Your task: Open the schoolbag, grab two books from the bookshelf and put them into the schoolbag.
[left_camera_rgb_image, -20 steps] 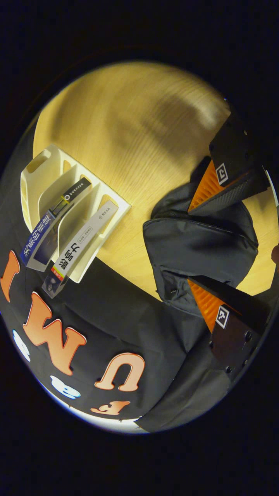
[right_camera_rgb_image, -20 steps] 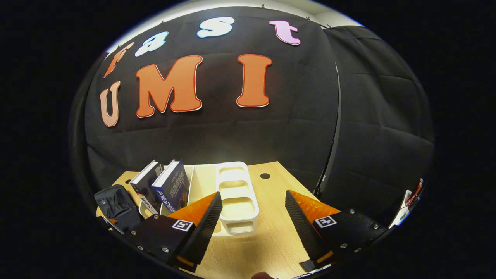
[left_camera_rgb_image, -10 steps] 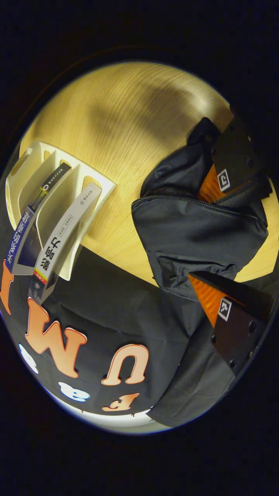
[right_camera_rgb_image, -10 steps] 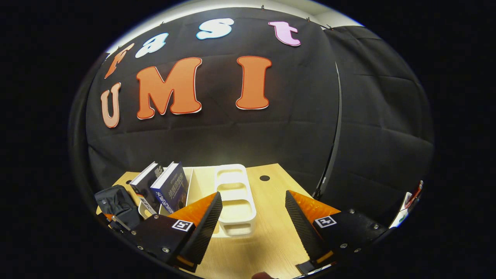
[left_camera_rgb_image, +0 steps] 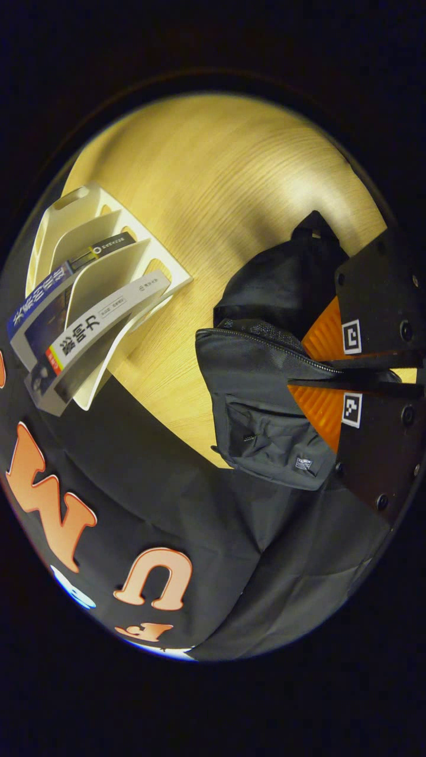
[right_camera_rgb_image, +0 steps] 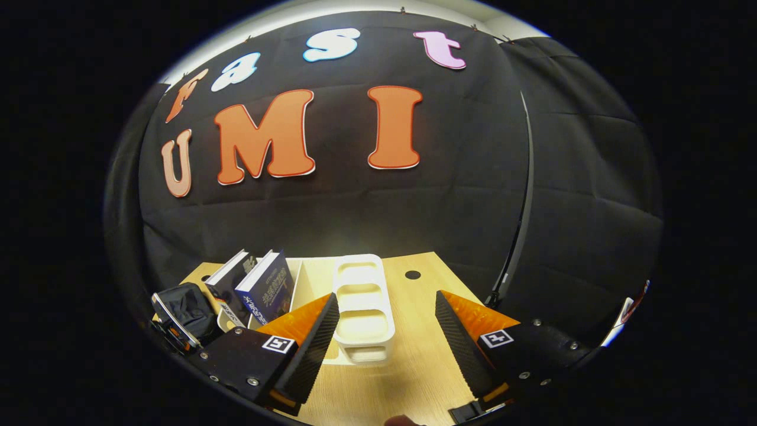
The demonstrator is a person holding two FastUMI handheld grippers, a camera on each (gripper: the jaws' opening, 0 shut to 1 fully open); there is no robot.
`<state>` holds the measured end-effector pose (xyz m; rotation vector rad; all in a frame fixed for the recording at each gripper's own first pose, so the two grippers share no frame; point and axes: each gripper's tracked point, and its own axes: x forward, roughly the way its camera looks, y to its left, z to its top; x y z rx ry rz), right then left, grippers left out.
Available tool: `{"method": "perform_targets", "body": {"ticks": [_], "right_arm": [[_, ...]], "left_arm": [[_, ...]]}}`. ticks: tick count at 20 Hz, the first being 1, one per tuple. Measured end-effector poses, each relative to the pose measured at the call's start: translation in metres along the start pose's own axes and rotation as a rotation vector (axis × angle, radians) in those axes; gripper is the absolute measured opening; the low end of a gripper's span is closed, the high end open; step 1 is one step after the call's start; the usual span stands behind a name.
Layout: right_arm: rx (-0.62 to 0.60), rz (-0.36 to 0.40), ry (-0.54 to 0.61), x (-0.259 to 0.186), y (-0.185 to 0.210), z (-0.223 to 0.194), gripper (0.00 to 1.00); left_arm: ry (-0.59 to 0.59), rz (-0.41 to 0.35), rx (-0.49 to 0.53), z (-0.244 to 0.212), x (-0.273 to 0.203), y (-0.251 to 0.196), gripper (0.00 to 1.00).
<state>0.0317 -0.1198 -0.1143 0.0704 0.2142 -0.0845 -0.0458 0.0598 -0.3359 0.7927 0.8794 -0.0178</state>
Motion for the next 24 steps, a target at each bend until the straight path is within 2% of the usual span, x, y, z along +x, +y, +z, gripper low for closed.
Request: {"method": "perform_targets", "body": {"ticks": [4, 8, 13, 19, 24], "right_arm": [[-0.033, 0.065, -0.003, 0.002, 0.021, 0.010, 0.98], [-0.075, 0.124, -0.003, 0.003, 0.053, 0.021, 0.98], [-0.132, 0.165, 0.013, 0.003, 0.100, 0.031, 0.98], [-0.168, 0.174, 0.082, 0.017, 0.146, 0.045, 0.98], [-0.236, 0.217, 0.151, 0.027, 0.187, 0.052, 0.98]], "left_arm": [[0.003, -0.066, -0.038, 0.004, -0.008, 0.018, 0.08], [0.005, -0.168, -0.051, 0.006, -0.014, 0.029, 0.07], [-0.026, -0.293, -0.046, 0.015, -0.022, 0.052, 0.07], [-0.065, -0.441, -0.053, 0.025, -0.030, 0.082, 0.06], [-0.075, -0.526, -0.037, 0.026, -0.034, 0.105, 0.06]]}}
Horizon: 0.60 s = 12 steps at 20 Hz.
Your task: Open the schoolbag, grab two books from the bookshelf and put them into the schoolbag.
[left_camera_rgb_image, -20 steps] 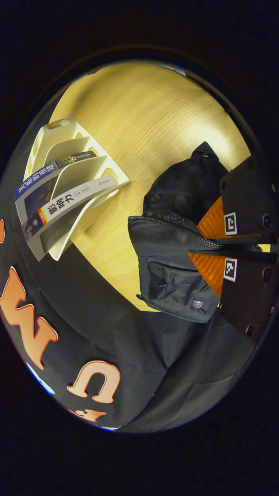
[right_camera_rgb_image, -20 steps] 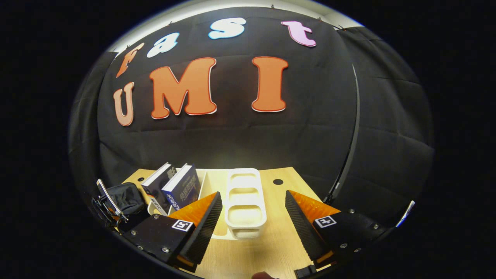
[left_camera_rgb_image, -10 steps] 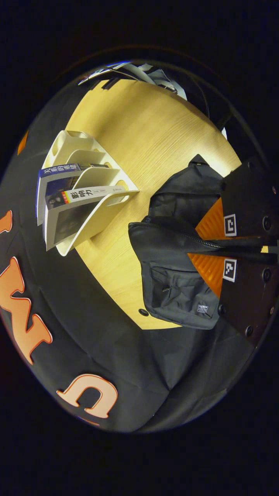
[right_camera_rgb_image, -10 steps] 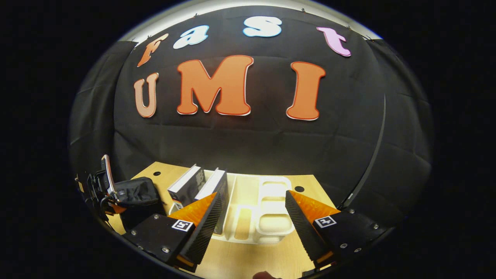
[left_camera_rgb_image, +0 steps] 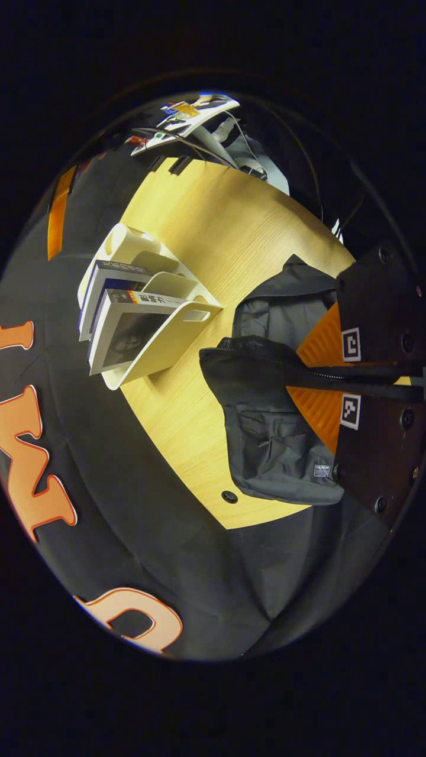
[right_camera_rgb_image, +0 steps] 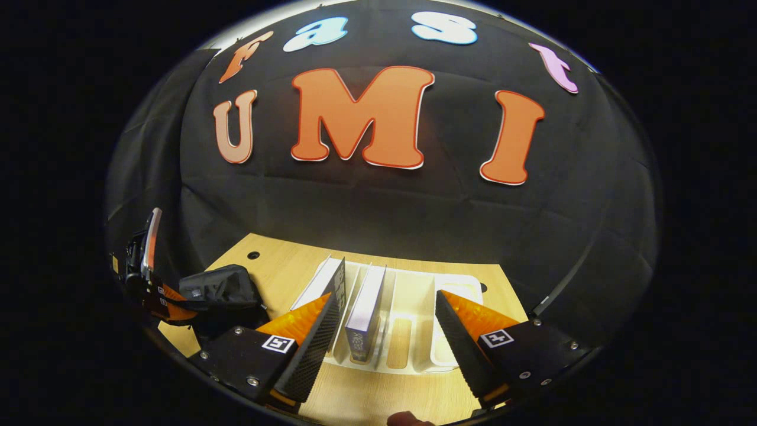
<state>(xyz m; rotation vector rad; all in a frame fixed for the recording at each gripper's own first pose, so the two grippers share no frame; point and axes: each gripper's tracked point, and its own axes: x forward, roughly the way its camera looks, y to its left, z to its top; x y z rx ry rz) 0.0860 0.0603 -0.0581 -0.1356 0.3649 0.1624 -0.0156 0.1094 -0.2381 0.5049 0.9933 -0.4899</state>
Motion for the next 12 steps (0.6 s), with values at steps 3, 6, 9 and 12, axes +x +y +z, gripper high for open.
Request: {"method": "perform_targets", "body": {"ticks": [3, 6, 9, 12], "right_arm": [[-0.093, -0.015, 0.005, 0.008, 0.014, 0.015, 0.98], [-0.160, -0.001, 0.036, 0.019, 0.034, 0.024, 0.98], [-0.182, 0.031, 0.091, 0.035, 0.052, 0.028, 0.99], [-0.184, 0.054, 0.156, 0.053, 0.062, 0.027, 0.99]], "left_arm": [[0.003, -0.051, -0.022, 0.006, -0.011, 0.005, 0.06], [0.009, -0.063, -0.018, 0.006, -0.022, 0.017, 0.06], [0.020, -0.109, -0.033, 0.009, -0.030, 0.021, 0.06], [0.028, -0.119, -0.023, 0.010, -0.036, 0.033, 0.05]]}}
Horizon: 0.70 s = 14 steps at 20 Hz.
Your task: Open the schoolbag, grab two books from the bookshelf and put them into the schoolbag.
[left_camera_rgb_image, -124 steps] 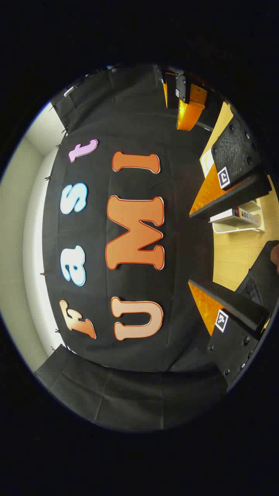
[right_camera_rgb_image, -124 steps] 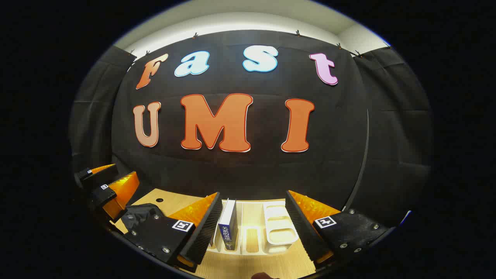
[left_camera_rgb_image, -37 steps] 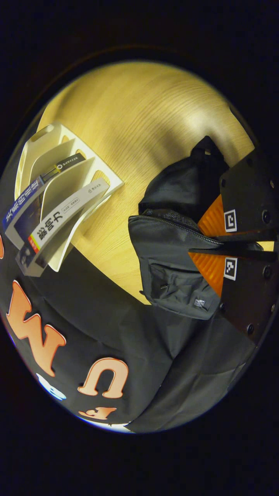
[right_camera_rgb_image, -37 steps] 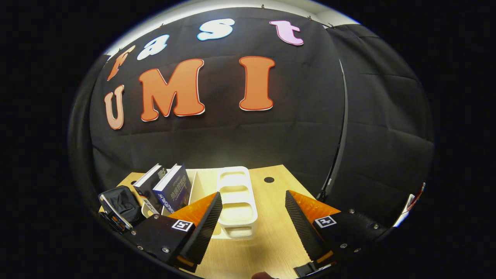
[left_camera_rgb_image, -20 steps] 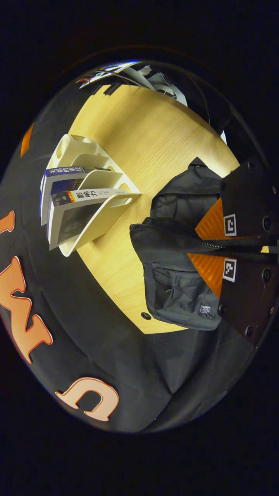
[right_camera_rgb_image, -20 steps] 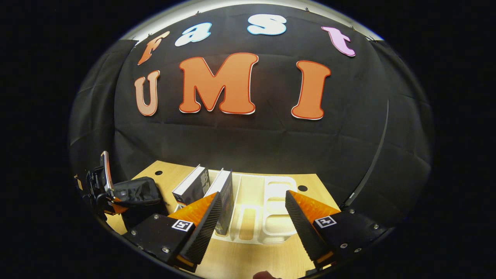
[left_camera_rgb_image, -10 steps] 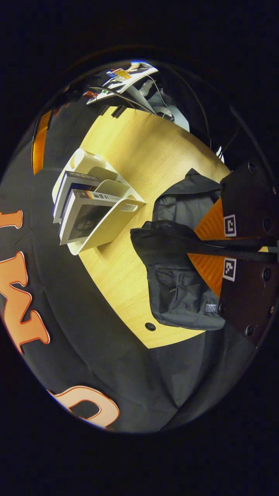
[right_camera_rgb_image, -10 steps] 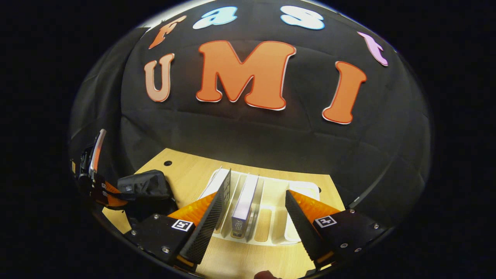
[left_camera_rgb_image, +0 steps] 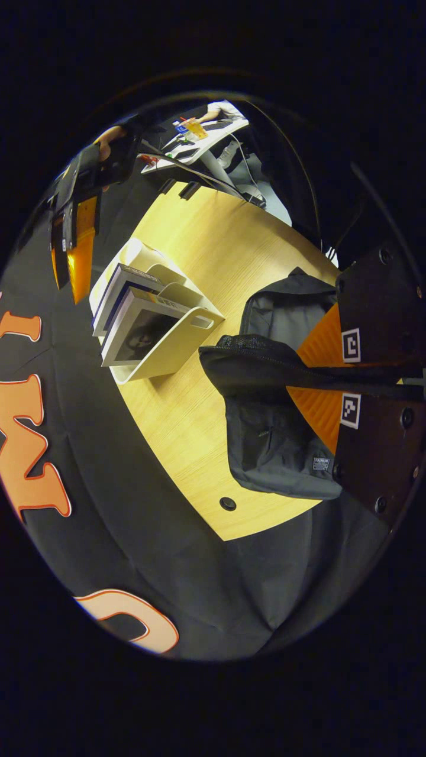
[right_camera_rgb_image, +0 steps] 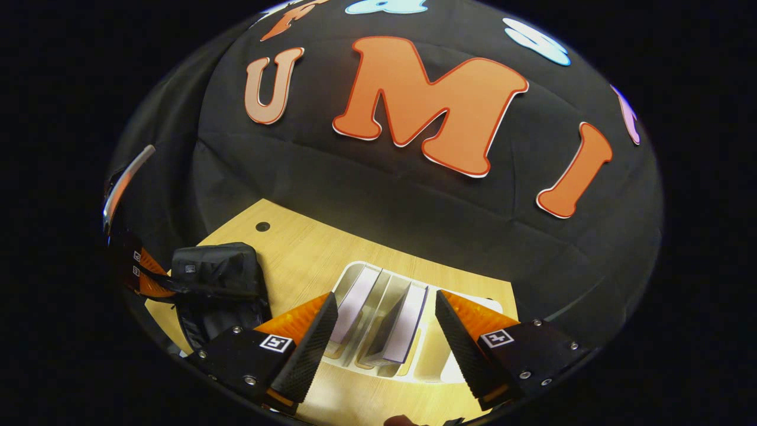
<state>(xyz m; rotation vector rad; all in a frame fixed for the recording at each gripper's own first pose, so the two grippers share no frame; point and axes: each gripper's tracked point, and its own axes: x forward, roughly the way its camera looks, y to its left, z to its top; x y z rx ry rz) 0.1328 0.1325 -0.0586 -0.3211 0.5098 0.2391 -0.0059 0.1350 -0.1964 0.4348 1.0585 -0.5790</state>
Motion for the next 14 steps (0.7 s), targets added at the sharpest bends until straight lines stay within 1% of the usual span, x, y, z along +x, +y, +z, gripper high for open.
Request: {"method": "perform_targets", "body": {"ticks": [3, 5, 9, 11, 14], "right_arm": [[0.042, 0.058, 0.092, 0.015, 0.014, -0.004, 1.00], [0.078, 0.106, 0.150, 0.026, 0.023, -0.005, 1.00], [0.064, 0.102, 0.237, 0.047, 0.024, -0.004, 1.00], [0.083, 0.112, 0.288, 0.060, 0.028, -0.008, 1.00], [0.096, 0.110, 0.383, 0.076, 0.027, -0.025, 0.99]], "left_arm": [[0.004, -0.003, 0.007, 0.002, 0.000, 0.007, 0.05], [0.011, -0.019, 0.027, 0.002, 0.000, 0.007, 0.05], [0.037, -0.013, 0.065, 0.007, -0.001, 0.020, 0.05], [0.044, -0.011, 0.078, 0.009, 0.000, 0.025, 0.05], [0.050, -0.004, 0.085, 0.012, -0.001, 0.029, 0.05]]}}
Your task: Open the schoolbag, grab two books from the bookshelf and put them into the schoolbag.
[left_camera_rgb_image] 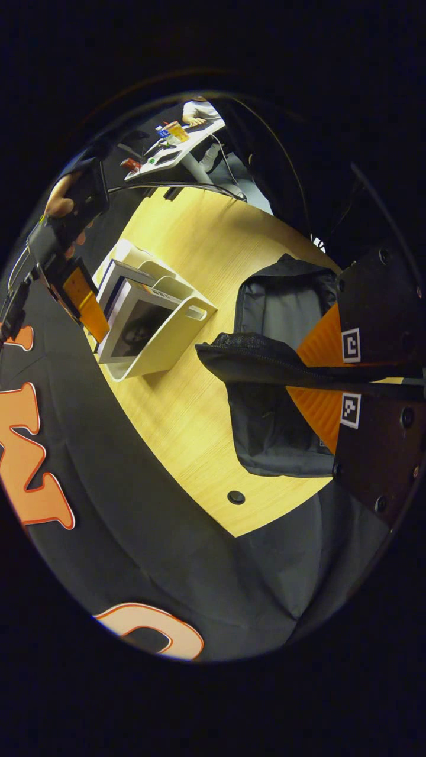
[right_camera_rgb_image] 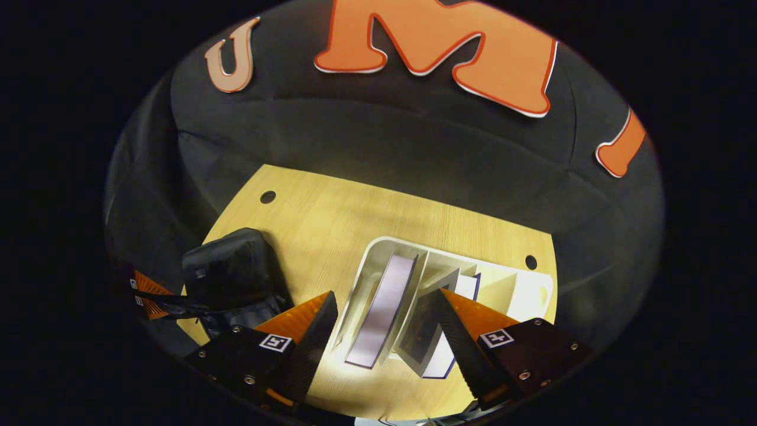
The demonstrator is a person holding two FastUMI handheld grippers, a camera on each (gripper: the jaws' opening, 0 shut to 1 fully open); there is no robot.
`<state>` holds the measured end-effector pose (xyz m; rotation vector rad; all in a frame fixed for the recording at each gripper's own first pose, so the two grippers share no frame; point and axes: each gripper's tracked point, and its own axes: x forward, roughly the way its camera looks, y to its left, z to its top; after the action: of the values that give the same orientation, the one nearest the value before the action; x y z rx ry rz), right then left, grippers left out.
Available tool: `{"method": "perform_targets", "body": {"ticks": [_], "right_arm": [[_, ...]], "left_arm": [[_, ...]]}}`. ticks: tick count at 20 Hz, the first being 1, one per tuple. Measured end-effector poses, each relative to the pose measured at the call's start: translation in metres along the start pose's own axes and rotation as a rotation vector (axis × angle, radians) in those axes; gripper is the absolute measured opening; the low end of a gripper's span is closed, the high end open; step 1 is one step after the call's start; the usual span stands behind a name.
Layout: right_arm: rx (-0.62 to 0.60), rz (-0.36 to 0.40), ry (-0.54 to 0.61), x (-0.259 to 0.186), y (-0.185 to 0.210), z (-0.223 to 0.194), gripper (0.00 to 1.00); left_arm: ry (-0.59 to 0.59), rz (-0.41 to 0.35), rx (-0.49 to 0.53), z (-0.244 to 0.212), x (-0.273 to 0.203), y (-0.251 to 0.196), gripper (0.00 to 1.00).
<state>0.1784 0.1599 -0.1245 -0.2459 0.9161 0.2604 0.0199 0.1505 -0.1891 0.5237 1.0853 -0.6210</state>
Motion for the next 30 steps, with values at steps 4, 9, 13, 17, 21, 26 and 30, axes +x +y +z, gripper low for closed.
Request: {"method": "perform_targets", "body": {"ticks": [4, 9, 13, 17, 21, 26, 30], "right_arm": [[0.040, 0.014, 0.131, 0.028, 0.003, -0.017, 0.93], [0.105, 0.013, 0.260, 0.049, 0.011, -0.030, 0.71], [0.178, -0.020, 0.329, 0.061, 0.012, -0.040, 0.40], [0.248, -0.051, 0.345, 0.049, 0.015, -0.043, 0.37], [0.314, -0.042, 0.329, 0.028, 0.019, -0.053, 0.34], [0.382, -0.035, 0.266, -0.016, 0.021, -0.067, 0.39], [0.486, -0.023, 0.204, -0.057, 0.018, -0.091, 0.31]], "left_arm": [[0.000, 0.002, 0.017, 0.002, 0.001, 0.002, 0.05], [0.001, -0.017, 0.024, 0.003, 0.002, 0.008, 0.05], [0.001, -0.042, 0.029, 0.006, 0.005, 0.008, 0.05], [-0.007, -0.068, 0.050, 0.003, 0.008, 0.009, 0.05], [-0.018, -0.097, 0.079, 0.002, 0.007, 0.006, 0.05], [-0.029, -0.146, 0.121, 0.000, 0.009, 0.002, 0.05], [-0.040, -0.179, 0.147, -0.001, 0.012, -0.001, 0.05]]}}
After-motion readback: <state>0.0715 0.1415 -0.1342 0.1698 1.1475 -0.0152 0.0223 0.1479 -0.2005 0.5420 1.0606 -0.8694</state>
